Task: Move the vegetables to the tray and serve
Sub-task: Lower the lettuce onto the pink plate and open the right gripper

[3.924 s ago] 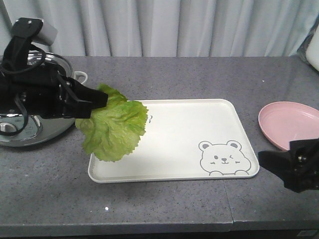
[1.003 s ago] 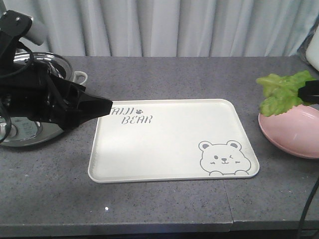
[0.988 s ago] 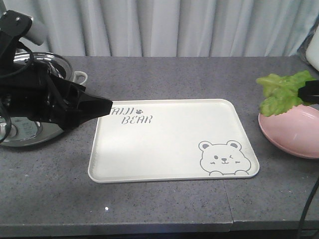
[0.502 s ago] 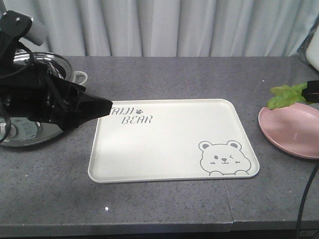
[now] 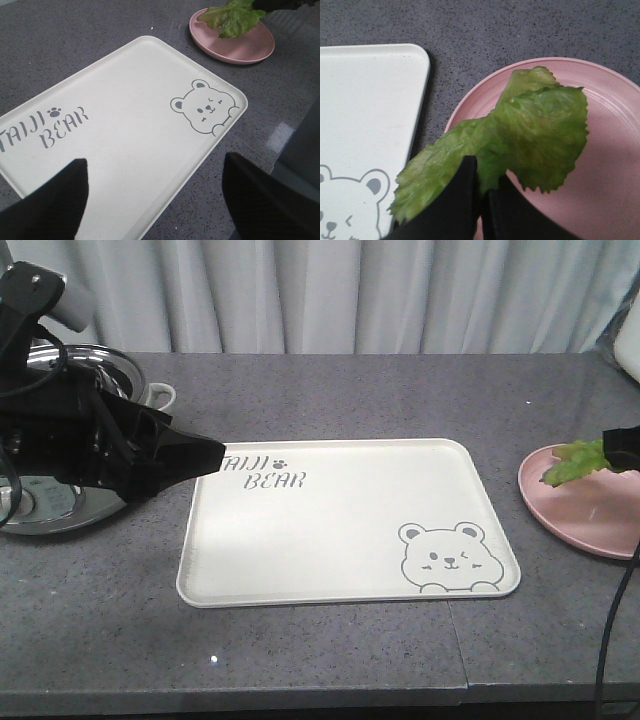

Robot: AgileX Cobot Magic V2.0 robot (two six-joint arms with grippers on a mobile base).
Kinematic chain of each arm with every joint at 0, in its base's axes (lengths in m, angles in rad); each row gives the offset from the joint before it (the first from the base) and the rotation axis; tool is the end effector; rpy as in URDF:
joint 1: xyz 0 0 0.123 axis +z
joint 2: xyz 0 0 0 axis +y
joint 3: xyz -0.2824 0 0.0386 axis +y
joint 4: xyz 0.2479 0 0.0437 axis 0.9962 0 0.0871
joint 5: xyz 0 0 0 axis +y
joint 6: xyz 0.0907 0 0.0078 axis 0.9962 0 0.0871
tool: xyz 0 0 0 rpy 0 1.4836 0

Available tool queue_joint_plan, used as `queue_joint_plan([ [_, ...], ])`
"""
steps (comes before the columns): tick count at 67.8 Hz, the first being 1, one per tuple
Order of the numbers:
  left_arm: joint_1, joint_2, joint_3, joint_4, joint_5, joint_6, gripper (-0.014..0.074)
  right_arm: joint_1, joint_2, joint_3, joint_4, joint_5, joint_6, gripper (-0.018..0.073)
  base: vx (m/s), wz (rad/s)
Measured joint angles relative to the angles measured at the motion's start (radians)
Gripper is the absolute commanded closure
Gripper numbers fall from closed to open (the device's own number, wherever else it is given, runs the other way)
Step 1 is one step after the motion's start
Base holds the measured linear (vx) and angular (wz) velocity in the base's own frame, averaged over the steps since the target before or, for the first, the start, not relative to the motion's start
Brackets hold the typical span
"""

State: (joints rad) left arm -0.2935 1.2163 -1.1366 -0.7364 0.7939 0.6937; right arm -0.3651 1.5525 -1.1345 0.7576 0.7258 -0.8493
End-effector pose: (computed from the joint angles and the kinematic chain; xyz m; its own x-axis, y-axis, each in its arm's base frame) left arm 0.2294 -0.1149 0.3774 -0.4866 0.2637 -0.8329 0.6897 0.7012 -0.1809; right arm 0.3210 -0.0782 0.2817 -0.7263 0.0571 -0.6850 -0.1172 0.9717 0.2053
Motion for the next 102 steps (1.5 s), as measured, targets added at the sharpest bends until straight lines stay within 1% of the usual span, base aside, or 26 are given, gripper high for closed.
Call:
queue_joint_plan([
  [12, 0.000, 0.000, 0.000, 0.000, 0.000, 0.000, 0.0062, 0.000, 0.043, 0.000, -0.062, -0.014, 0.014, 0.0550, 0.00, 0.00],
  [21, 0.000, 0.000, 0.000, 0.000, 0.000, 0.000, 0.0062, 0.000, 0.063, 0.000, -0.135, -0.017, 0.064, 0.0496, 0.00, 0.00],
  [29, 0.000, 0.000, 0.000, 0.001, 0.000, 0.000, 0.0062, 0.000, 0.076, 0.000, -0.201, -0.017, 0.127, 0.0393, 0.00, 0.00],
  [34, 0.000, 0.000, 0.000, 0.001, 0.000, 0.000, 0.0062, 0.000, 0.078, 0.000, -0.232, -0.017, 0.153, 0.0312, 0.00, 0.00],
  [37, 0.000, 0.000, 0.000, 0.001, 0.000, 0.000, 0.0062, 0.000, 0.078, 0.000, -0.241, -0.017, 0.166, 0.0256, 0.00, 0.00],
  [44, 0.000, 0.000, 0.000, 0.001, 0.000, 0.000, 0.0062, 0.000, 0.078, 0.000, -0.256, -0.018, 0.176, 0.0157, 0.00, 0.00],
  [50, 0.000, 0.000, 0.000, 0.001, 0.000, 0.000, 0.0062, 0.000, 0.078, 0.000, -0.276, -0.018, 0.190, 0.0113, 0.00, 0.00],
  [68, 0.000, 0.000, 0.000, 0.001, 0.000, 0.000, 0.0062, 0.000, 0.065, 0.000, -0.369, -0.018, 0.264, 0.0104, 0.00, 0.00],
  [79, 0.000, 0.000, 0.000, 0.001, 0.001, 0.000, 0.0062, 0.000, 0.024, 0.000, -0.377, -0.024, 0.284, 0.0104, 0.00, 0.00],
  [86, 0.000, 0.000, 0.000, 0.001, 0.001, 0.000, 0.0062, -0.008, 0.002, 0.000, -0.377, -0.025, 0.327, 0.0104, 0.00, 0.00],
  [93, 0.000, 0.000, 0.000, 0.001, 0.001, 0.000, 0.0062, -0.039, -0.026, 0.000, -0.378, -0.017, 0.373, 0.0104, 0.00, 0.00],
  [102, 0.000, 0.000, 0.000, 0.001, 0.001, 0.000, 0.0062, -0.104, -0.056, -0.027, -0.385, 0.038, 0.432, 0.0104, 0.00, 0.00],
])
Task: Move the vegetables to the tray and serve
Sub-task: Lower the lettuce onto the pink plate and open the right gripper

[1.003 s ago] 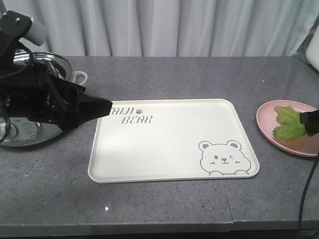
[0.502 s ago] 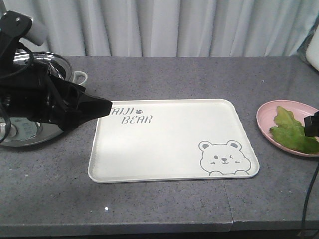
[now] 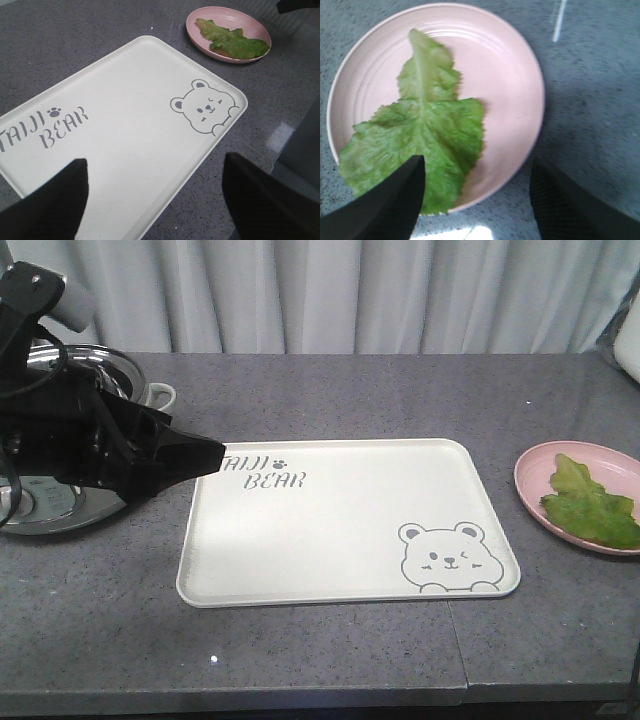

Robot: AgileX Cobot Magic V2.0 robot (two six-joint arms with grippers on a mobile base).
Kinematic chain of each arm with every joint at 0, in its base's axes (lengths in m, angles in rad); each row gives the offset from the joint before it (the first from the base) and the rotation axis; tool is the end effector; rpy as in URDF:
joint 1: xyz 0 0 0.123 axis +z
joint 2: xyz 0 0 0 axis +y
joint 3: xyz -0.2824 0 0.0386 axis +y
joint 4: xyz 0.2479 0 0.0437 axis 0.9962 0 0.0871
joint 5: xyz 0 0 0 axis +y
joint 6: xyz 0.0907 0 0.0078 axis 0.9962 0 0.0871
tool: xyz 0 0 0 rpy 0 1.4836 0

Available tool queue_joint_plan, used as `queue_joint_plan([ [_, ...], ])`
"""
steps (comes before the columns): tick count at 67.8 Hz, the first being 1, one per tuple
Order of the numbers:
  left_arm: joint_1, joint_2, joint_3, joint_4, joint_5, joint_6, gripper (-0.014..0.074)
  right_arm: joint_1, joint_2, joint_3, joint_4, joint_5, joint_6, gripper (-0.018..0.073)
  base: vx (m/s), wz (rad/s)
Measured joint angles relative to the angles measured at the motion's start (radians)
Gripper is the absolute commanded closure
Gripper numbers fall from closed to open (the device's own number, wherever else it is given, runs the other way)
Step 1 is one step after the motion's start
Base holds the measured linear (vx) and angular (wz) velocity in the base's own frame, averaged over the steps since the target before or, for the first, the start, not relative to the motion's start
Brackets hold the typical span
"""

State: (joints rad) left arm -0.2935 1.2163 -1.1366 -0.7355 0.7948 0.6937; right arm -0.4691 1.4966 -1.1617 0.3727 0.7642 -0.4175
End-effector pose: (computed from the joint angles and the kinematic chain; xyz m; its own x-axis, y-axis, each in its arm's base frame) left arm 0.2294 -0.1149 0.3773 -0.4867 0.2649 -0.8324 0.6900 0.7010 -0.1804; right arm 0.2916 -0.1220 0.2942 -0.7758 0.2392 -0.5839 0.2036 0.9708 0.1272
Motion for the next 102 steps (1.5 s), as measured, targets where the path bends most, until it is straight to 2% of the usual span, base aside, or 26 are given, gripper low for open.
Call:
queue_joint_plan([
  [13, 0.000, 0.000, 0.000, 0.000, 0.000, 0.000, 0.0062, -0.063, 0.006, -0.055, -0.005, 0.073, 0.044, 0.0104, 0.00, 0.00],
  [46, 0.000, 0.000, 0.000, 0.001, 0.000, 0.000, 0.0062, -0.065, 0.295, -0.326, -0.007, 0.287, 0.050, 0.0104, 0.00, 0.00],
  [82, 0.000, 0.000, 0.000, 0.002, 0.000, 0.000, 0.0062, -0.065, 0.439, -0.351, 0.020, 0.262, 0.014, 0.0116, 0.00, 0.00],
  [102, 0.000, 0.000, 0.000, 0.002, 0.000, 0.000, 0.0062, -0.065, 0.468, -0.351, 0.081, 0.259, -0.037, 0.0253, 0.00, 0.00],
])
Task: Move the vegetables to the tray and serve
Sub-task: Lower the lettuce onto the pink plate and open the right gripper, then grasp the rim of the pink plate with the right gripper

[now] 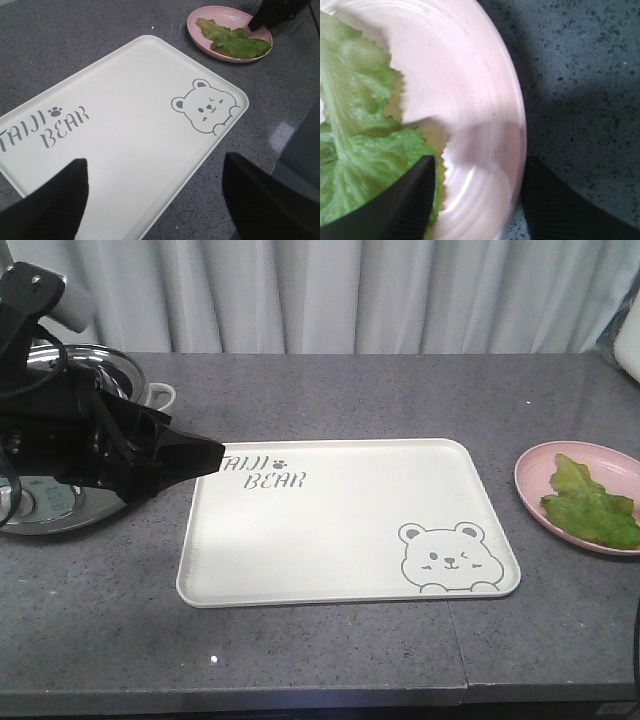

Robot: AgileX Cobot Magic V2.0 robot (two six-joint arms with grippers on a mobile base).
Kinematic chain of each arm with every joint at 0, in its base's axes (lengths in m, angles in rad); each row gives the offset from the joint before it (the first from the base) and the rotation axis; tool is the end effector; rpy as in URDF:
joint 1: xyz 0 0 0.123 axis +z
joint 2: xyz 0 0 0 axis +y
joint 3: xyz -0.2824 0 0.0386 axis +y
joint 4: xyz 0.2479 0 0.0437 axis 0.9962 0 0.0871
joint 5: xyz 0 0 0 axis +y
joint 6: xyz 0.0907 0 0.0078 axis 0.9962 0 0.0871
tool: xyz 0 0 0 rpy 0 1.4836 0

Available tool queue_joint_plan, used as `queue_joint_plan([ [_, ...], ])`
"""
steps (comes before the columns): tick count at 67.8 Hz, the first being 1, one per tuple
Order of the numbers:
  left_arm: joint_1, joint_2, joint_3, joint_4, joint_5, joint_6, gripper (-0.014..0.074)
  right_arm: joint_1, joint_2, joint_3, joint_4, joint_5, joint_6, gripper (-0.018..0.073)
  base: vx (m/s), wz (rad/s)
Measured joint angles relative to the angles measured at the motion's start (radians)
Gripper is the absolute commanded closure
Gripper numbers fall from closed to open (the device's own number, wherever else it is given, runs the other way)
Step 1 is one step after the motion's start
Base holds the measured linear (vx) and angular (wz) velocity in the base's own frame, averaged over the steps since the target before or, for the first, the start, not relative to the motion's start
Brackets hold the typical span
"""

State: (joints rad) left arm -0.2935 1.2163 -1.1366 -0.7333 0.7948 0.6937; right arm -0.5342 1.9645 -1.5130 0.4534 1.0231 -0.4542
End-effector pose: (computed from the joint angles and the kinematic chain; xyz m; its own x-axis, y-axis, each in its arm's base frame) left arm 0.2294 -0.1148 0.3772 -0.4862 0.2666 -0.8322 0.6901 0.7014 -0.1785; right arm 0.3662 -0.1771 0.2180 -0.9013 0.3131 -0.2993 0.2188 0.9255 0.3093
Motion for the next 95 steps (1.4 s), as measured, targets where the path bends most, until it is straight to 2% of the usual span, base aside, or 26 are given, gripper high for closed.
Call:
queue_joint_plan([
  [11, 0.000, 0.000, 0.000, 0.000, 0.000, 0.000, 0.0062, 0.000, 0.007, -0.001, 0.000, 0.000, -0.001, 0.0339, 0.00, 0.00],
  [27, 0.000, 0.000, 0.000, 0.000, 0.000, 0.000, 0.0062, 0.000, 0.027, -0.002, 0.000, 0.001, -0.002, 0.0414, 0.00, 0.00],
  [45, 0.000, 0.000, 0.000, 0.000, 0.000, 0.000, 0.0062, 0.000, 0.027, -0.003, -0.011, 0.000, 0.000, 0.0573, 0.00, 0.00],
  [77, 0.000, 0.000, 0.000, 0.000, 0.000, 0.000, 0.0062, 0.000, -0.039, -0.011, 0.002, 0.012, 0.010, 0.0565, 0.00, 0.00],
  [95, 0.000, 0.000, 0.000, 0.000, 0.000, 0.000, 0.0062, 0.000, -0.130, -0.011, 0.065, 0.042, 0.002, 0.0564, 0.00, 0.00],
])
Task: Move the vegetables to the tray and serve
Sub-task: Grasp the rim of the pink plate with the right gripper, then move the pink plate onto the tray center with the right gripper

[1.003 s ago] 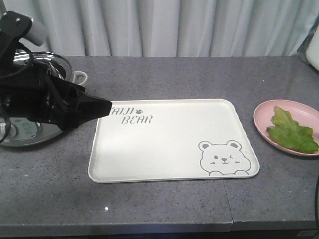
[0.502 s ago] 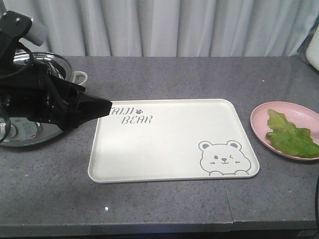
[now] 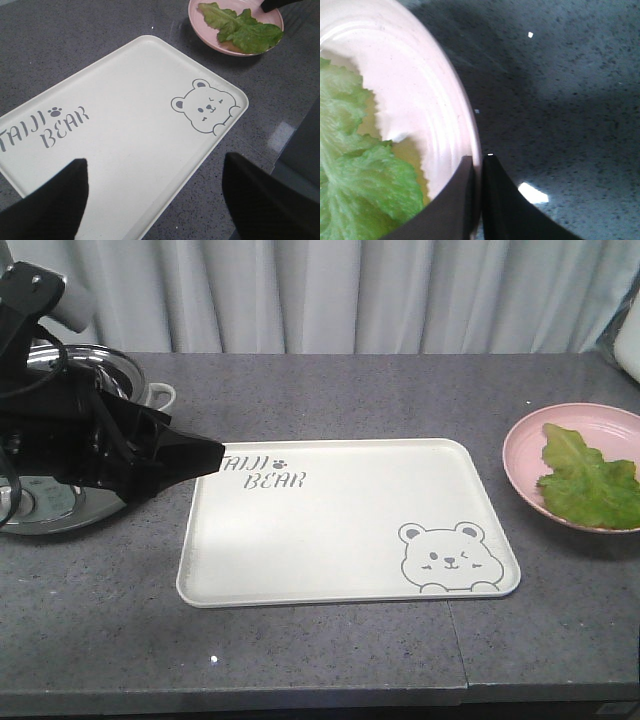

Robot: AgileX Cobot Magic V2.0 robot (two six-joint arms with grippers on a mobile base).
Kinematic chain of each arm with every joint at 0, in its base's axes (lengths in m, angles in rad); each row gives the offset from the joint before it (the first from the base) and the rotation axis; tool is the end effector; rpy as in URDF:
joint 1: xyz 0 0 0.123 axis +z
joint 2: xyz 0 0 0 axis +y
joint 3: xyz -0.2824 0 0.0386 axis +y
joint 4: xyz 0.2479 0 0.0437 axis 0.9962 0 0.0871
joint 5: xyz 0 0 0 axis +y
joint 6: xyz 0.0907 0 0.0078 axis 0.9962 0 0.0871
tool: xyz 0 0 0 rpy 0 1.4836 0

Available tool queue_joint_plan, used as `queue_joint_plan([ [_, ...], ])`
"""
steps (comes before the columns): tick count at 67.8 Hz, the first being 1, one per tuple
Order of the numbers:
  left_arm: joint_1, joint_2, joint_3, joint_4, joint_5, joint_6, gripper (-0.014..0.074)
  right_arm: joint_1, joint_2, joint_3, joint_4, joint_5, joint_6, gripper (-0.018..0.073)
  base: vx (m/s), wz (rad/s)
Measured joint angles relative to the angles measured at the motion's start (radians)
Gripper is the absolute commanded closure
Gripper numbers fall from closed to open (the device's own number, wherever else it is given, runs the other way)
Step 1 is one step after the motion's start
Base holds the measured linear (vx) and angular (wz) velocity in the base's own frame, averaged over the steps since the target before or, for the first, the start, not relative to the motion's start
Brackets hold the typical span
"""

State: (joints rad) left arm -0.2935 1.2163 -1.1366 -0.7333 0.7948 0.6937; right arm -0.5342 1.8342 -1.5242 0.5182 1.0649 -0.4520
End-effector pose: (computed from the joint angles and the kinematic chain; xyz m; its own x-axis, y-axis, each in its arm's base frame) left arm 0.2294 -0.1148 0.3772 -0.4862 0.2666 -0.8322 0.6901 0.7014 -0.1785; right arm 0.3539 -0.1635 0.2744 -0.8569 0.3170 -0.4064 0.1803 0.9231 0.3397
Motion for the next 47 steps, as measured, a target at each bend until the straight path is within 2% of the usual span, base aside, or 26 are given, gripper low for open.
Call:
queue_joint_plan([
  [11, 0.000, 0.000, 0.000, 0.000, 0.000, 0.000, 0.0062, 0.006, -0.028, 0.000, 0.098, 0.035, -0.030, 0.0565, 0.00, 0.00],
  [19, 0.000, 0.000, 0.000, 0.000, 0.000, 0.000, 0.0062, 0.044, -0.034, 0.000, 0.125, 0.047, -0.036, 0.0565, 0.00, 0.00],
  [47, 0.000, 0.000, 0.000, 0.000, 0.000, 0.000, 0.0062, 0.405, -0.033, 0.000, 0.111, 0.034, -0.016, 0.0564, 0.00, 0.00],
])
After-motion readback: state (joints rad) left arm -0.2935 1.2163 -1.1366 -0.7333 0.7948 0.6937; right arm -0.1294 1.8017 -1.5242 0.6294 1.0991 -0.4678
